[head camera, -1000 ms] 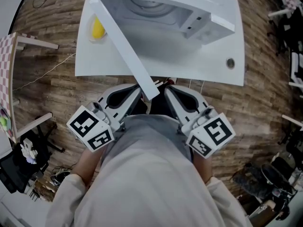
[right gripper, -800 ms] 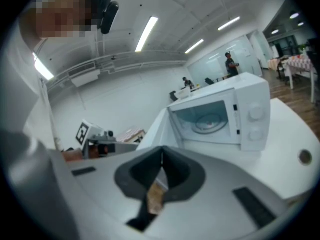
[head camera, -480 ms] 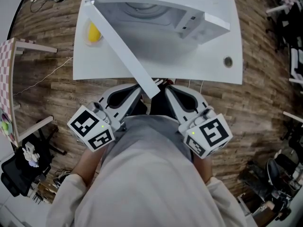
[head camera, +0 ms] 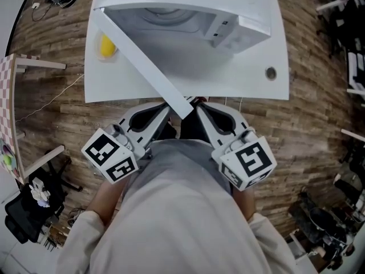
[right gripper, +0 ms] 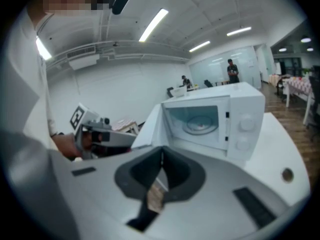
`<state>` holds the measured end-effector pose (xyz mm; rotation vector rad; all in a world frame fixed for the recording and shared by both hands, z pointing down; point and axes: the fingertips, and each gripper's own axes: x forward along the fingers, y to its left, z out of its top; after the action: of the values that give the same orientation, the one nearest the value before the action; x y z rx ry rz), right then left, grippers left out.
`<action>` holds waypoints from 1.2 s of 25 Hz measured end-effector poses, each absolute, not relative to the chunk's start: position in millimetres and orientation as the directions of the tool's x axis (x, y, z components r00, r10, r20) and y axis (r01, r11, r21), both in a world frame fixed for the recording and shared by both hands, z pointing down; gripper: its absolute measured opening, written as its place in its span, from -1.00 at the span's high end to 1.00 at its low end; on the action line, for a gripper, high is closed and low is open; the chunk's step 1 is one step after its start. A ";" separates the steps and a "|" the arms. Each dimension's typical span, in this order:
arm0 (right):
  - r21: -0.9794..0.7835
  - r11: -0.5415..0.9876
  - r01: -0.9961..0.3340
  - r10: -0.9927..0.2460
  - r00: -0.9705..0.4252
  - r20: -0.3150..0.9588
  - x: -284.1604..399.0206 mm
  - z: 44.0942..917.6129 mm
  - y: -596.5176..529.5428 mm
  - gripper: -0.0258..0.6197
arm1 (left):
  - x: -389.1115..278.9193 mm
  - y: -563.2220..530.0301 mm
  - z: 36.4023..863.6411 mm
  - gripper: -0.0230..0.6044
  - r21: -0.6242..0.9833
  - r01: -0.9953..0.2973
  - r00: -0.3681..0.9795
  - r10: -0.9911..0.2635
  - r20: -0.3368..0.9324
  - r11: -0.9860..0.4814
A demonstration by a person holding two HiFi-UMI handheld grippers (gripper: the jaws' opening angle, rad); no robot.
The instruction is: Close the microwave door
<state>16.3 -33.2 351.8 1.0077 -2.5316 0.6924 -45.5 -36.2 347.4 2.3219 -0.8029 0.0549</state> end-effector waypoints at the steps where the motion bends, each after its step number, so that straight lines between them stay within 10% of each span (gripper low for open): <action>1: -0.326 0.629 -0.706 -0.548 -0.700 0.458 16.3 351.2 -33.8 0.85 | -44.1 -37.1 347.4 0.88 0.586 -0.559 0.812 -0.531 0.243 -0.587; 30: -0.390 0.556 -0.734 -0.588 -0.679 0.439 47.4 345.2 -62.3 0.85 | -10.7 -70.4 347.3 0.88 0.606 -0.497 0.857 -0.462 0.228 -0.621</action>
<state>47.4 -62.3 345.2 1.1002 -2.5346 0.8134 -10.7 -70.4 347.3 2.3375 -0.6920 0.0649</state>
